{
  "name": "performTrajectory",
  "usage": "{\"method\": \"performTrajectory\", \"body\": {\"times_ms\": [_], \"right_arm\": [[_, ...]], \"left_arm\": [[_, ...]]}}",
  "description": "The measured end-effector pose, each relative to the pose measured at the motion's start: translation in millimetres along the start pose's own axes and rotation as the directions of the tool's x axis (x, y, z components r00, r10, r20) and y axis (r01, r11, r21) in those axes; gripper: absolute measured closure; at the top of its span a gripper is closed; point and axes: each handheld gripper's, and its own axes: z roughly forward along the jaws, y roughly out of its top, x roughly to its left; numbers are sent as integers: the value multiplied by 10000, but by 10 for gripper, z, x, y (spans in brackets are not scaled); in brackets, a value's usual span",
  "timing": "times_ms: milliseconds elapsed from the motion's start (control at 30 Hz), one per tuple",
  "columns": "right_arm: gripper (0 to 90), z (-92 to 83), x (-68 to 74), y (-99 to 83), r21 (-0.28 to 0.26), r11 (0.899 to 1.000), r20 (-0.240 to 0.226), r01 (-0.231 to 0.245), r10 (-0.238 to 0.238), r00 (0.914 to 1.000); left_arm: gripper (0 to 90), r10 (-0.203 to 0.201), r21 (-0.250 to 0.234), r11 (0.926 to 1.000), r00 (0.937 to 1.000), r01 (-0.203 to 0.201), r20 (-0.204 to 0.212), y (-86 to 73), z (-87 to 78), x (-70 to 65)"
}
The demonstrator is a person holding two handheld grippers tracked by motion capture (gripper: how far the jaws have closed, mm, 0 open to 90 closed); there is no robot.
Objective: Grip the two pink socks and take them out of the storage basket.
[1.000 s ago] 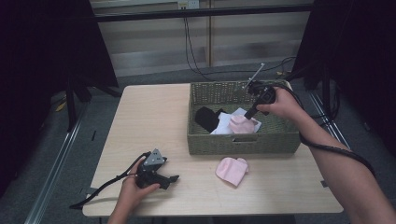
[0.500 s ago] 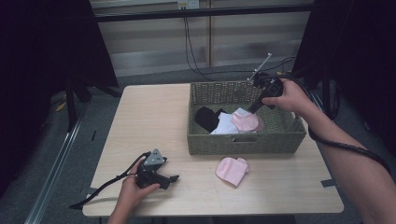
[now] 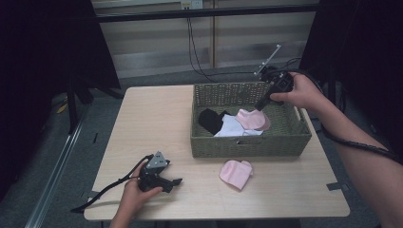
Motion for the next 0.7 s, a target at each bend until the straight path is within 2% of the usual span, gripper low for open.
{"method": "performTrajectory", "body": {"times_ms": [467, 700], "right_arm": [[887, -277, 233, 7, -384, 9978, -129, 535, -540, 9985], [887, -358, 398, 11, -297, 9950, -111, 949, -953, 9954]], "left_arm": [[130, 2, 3, 10000, 10000, -2, 1, 0, 0, 0], [130, 8, 7, 10000, 10000, -8, -1, 0, 0, 0]]}}
